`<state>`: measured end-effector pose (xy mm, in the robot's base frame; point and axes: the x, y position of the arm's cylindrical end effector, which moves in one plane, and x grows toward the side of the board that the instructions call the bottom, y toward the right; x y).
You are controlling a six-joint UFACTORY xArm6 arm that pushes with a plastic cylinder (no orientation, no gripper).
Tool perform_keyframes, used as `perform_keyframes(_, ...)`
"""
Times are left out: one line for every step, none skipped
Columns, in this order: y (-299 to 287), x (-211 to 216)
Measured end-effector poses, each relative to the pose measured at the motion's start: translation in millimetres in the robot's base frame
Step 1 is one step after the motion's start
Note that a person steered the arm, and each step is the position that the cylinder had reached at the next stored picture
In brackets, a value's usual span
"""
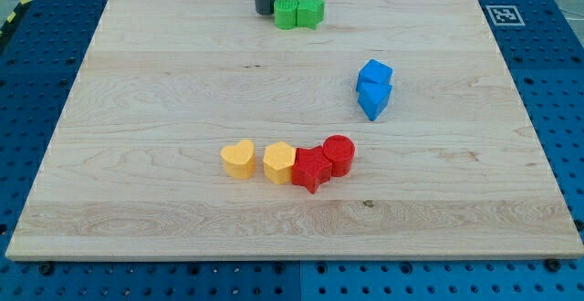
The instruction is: Slide the yellow heart to the top left of the yellow hexagon
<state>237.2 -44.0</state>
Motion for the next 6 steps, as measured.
perform_keyframes(-27,14)
perform_keyframes(-64,78)
perform_keyframes(-82,156)
perform_keyframes(-87,235)
perform_keyframes(-83,298)
perform_keyframes(-62,308)
